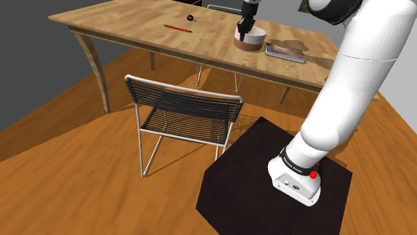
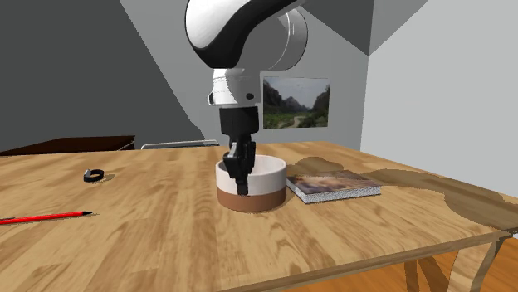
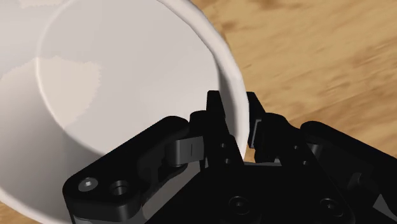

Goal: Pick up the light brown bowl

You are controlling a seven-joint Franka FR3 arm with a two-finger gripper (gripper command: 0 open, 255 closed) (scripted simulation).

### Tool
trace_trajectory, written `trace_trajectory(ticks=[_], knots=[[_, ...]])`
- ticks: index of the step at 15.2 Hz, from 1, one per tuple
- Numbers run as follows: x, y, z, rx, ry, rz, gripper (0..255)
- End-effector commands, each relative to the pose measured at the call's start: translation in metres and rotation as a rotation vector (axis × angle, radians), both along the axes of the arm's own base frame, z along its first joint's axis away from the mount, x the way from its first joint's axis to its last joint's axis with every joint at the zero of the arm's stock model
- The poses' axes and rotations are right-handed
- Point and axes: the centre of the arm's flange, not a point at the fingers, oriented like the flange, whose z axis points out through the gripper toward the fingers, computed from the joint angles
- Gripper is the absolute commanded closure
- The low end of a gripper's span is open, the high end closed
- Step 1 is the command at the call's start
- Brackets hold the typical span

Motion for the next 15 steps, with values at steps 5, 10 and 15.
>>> trace_trajectory(ticks=[5,10,15], knots=[[0.000,0.000,0.029,-0.001,0.000,-0.001,255],[0.000,0.000,0.056,-0.001,0.000,-0.001,255],[0.000,0.000,0.078,-0.001,0.000,-0.001,255]])
